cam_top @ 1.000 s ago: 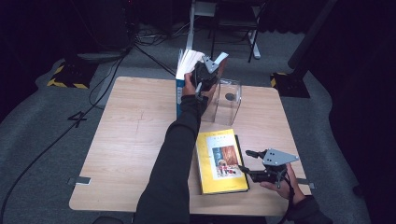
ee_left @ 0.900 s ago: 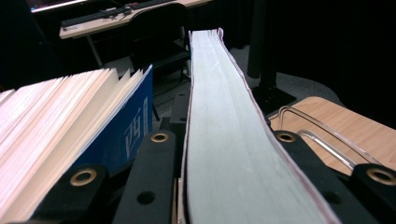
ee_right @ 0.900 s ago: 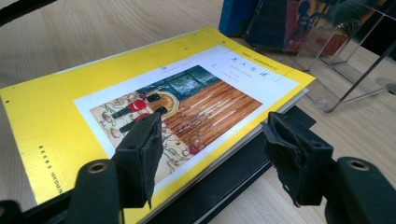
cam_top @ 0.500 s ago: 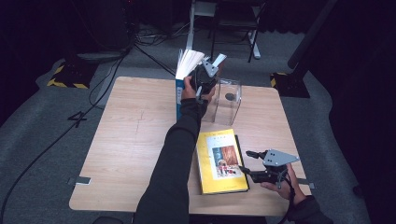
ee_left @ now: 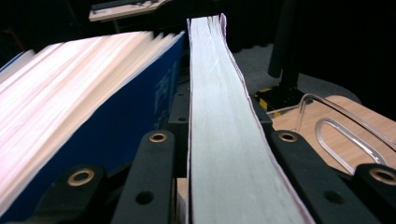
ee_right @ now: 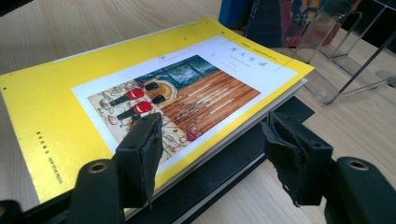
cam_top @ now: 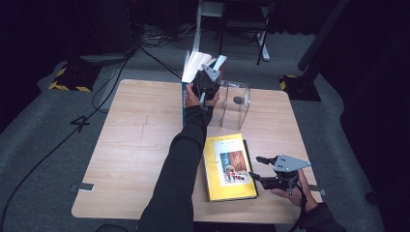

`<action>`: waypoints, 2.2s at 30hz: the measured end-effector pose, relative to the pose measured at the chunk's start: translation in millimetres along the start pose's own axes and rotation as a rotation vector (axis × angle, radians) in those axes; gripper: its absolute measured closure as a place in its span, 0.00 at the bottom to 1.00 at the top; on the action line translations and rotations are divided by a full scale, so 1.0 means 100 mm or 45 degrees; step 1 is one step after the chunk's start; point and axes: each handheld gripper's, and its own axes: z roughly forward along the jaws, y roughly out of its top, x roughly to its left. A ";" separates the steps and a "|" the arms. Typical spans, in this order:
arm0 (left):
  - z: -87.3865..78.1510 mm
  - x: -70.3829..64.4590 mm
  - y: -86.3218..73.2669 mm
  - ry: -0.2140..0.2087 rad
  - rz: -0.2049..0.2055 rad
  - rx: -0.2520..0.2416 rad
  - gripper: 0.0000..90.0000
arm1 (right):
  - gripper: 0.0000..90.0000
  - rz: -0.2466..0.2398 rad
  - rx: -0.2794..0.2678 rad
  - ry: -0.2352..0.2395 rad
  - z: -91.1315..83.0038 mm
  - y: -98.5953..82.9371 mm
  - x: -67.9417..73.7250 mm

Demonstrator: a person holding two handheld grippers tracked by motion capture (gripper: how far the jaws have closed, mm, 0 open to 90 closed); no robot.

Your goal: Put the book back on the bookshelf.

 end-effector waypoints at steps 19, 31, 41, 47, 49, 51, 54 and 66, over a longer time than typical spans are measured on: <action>-0.19 0.03 0.02 0.047 0.070 -0.004 0.68 | 0.41 -0.007 0.024 -0.007 0.03 -0.01 0.00; -0.35 0.07 -0.02 -0.065 0.103 0.004 0.61 | 0.41 0.000 0.041 -0.017 0.04 -0.02 -0.01; -0.52 0.15 -0.09 -0.100 0.138 0.032 0.52 | 0.40 0.024 0.051 -0.034 0.04 -0.04 -0.03; -0.62 0.22 -0.16 -0.126 0.168 0.047 0.50 | 0.39 0.018 0.059 -0.033 0.06 -0.04 -0.02; -0.65 0.23 -0.19 -0.142 0.180 0.049 0.49 | 0.39 0.016 0.067 -0.030 0.07 -0.04 -0.02; -0.68 0.25 -0.21 -0.154 0.186 0.051 0.49 | 0.39 0.017 0.068 -0.030 0.08 -0.05 -0.02; -0.71 0.26 -0.23 -0.165 0.197 0.050 0.49 | 0.39 0.015 0.069 -0.030 0.08 -0.05 -0.02; -0.96 0.35 -0.34 -0.250 0.259 0.058 0.46 | 0.39 0.014 0.079 -0.027 0.09 -0.05 -0.01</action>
